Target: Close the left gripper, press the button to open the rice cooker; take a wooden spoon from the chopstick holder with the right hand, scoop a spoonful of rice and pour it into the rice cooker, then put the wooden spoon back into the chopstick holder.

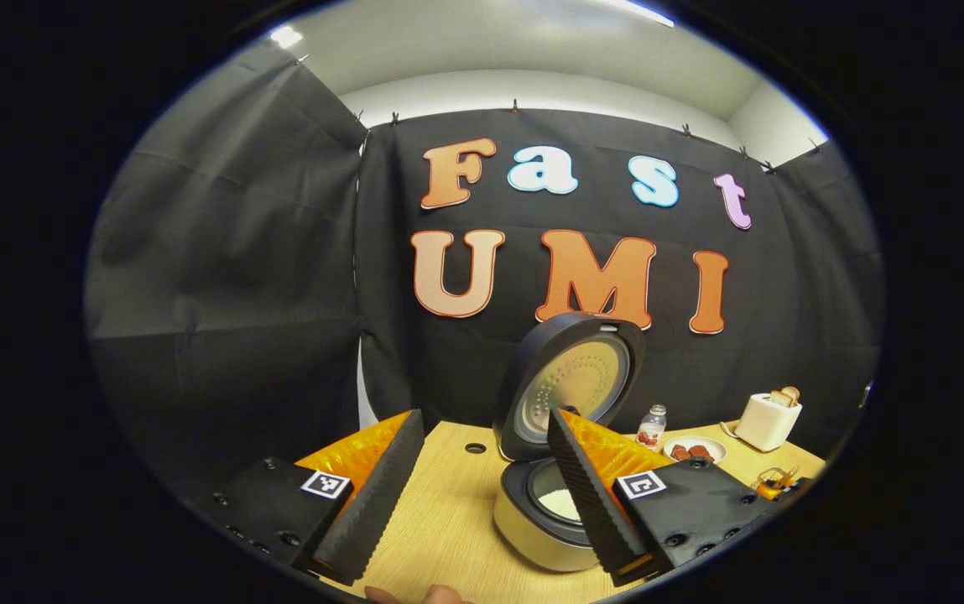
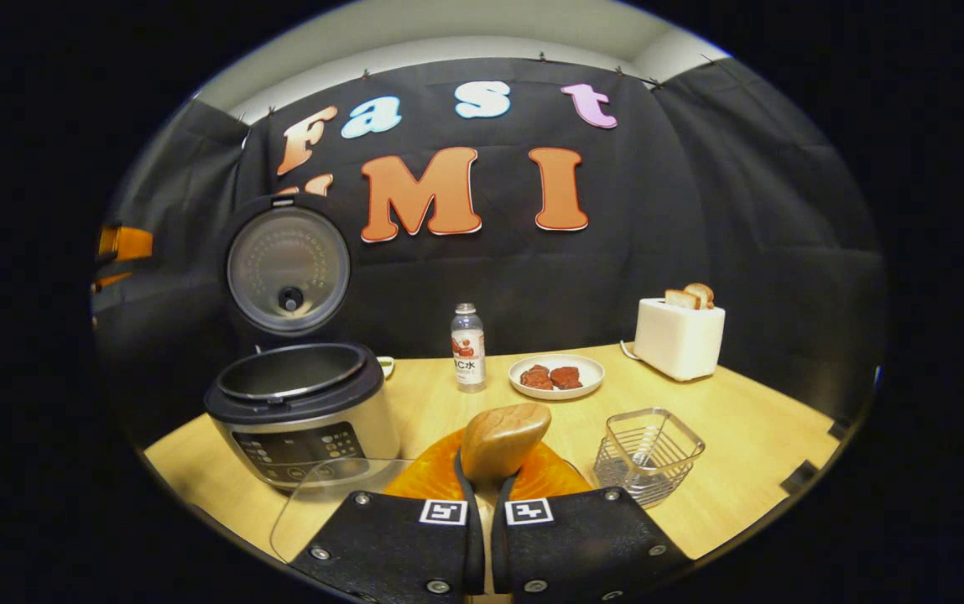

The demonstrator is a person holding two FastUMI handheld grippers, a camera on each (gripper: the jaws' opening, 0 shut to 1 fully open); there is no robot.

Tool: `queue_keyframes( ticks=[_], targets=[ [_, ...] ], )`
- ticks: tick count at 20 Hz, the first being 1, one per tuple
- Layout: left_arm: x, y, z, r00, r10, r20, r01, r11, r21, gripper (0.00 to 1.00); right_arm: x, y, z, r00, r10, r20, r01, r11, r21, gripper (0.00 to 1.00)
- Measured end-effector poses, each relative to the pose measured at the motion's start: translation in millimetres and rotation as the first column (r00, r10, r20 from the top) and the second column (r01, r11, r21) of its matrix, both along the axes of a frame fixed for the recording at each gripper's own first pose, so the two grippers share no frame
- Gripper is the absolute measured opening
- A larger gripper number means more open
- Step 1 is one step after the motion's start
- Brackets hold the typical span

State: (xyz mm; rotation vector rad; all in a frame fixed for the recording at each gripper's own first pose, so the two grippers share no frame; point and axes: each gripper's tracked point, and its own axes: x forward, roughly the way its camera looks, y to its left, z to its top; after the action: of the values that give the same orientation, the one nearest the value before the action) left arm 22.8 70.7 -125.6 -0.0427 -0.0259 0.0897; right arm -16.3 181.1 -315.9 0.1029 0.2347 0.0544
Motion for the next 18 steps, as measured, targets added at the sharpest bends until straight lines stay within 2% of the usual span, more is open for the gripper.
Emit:
queue_keyframes(
  ticks=[2, 3, 6, 12, 16, 18],
  targets=[
    [0.3, 0.2, -2.8, 1.0, 0.002, -0.004, -0.002, 1.0, -0.011, 0.99, -0.7, 12.7, -3.7, 0.999, 0.026, -0.026, -0.021, 0.987, 0.16, 0.03],
    [0.2, 0.8, -3.8, 1.0, 0.003, -0.007, -0.003, 1.0, -0.014, 0.99, -4.2, 15.5, -3.7, 0.999, 0.029, -0.035, -0.022, 0.981, 0.191, 0.03],
    [-1.3, -0.8, -4.9, 1.0, 0.003, -0.011, -0.003, 1.0, -0.014, 0.99, -1.5, 19.2, -6.7, 0.999, 0.027, -0.03, -0.019, 0.971, 0.24, 0.02],
    [-3.8, -3.5, -3.2, 1.0, 0.01, -0.009, -0.01, 1.0, -0.003, 0.99, -2.2, 26.6, -13.0, 0.997, 0.029, -0.071, 0.001, 0.919, 0.395, 0.03],
    [-2.7, -6.1, 1.0, 1.0, 0.011, -0.007, -0.011, 1.0, -0.004, 0.99, -7.3, 29.7, -14.3, 0.995, 0.026, -0.092, 0.016, 0.904, 0.427, 0.03],
    [-2.2, -8.9, -0.1, 1.0, 0.006, -0.007, -0.007, 1.0, -0.008, 0.99, -9.9, 36.1, -15.7, 0.993, 0.037, -0.113, 0.023, 0.874, 0.485, 0.02]
  ],
)
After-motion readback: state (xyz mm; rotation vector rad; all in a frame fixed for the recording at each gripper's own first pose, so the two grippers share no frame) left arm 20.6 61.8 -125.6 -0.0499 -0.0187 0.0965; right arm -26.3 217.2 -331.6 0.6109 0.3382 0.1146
